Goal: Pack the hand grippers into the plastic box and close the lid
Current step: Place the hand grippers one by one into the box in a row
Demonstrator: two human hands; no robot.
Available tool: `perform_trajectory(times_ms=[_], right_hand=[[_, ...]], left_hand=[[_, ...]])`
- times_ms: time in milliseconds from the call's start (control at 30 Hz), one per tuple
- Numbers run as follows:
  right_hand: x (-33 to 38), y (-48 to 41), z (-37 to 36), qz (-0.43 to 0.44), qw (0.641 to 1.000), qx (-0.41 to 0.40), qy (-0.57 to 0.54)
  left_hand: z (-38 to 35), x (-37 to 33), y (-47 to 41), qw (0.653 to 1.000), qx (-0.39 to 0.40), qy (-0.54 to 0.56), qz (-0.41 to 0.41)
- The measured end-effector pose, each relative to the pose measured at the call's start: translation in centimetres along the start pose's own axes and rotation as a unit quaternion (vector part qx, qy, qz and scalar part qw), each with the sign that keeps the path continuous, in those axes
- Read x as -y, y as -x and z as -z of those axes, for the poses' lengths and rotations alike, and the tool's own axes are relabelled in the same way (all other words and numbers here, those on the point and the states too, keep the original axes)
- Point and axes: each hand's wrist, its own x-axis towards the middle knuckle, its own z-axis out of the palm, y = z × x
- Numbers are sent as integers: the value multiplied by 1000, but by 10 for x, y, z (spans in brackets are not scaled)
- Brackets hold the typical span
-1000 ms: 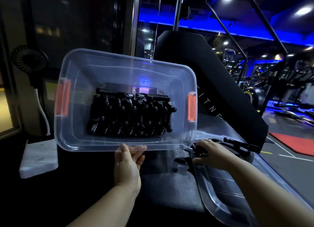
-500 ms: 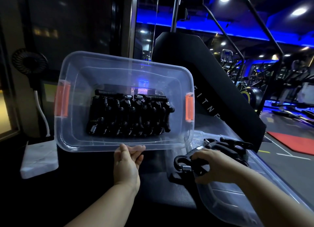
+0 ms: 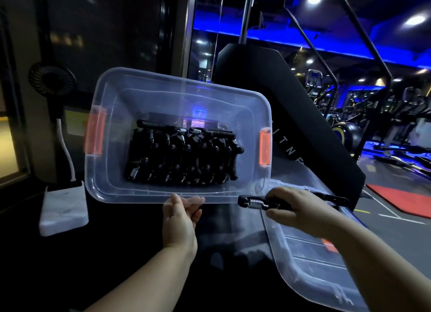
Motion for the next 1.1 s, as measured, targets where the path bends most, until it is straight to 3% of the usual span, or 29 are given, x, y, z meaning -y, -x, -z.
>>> perform_trajectory(times_ms=[167,467,667,1100], right_hand=[[28,-20,20,17,997,-74,-19],[63,-87,43,52,982,-174,44],[67,-148,34,34,974,-182,132],[46,-248,0,-43,967,-187,168]], left_hand=[[0,-1,0,1000,4,16,11],[3,-3,1,999,34,16,16],[4,2,-2,999,41,29,19],[5,-3,-1,996,37,76,40]])
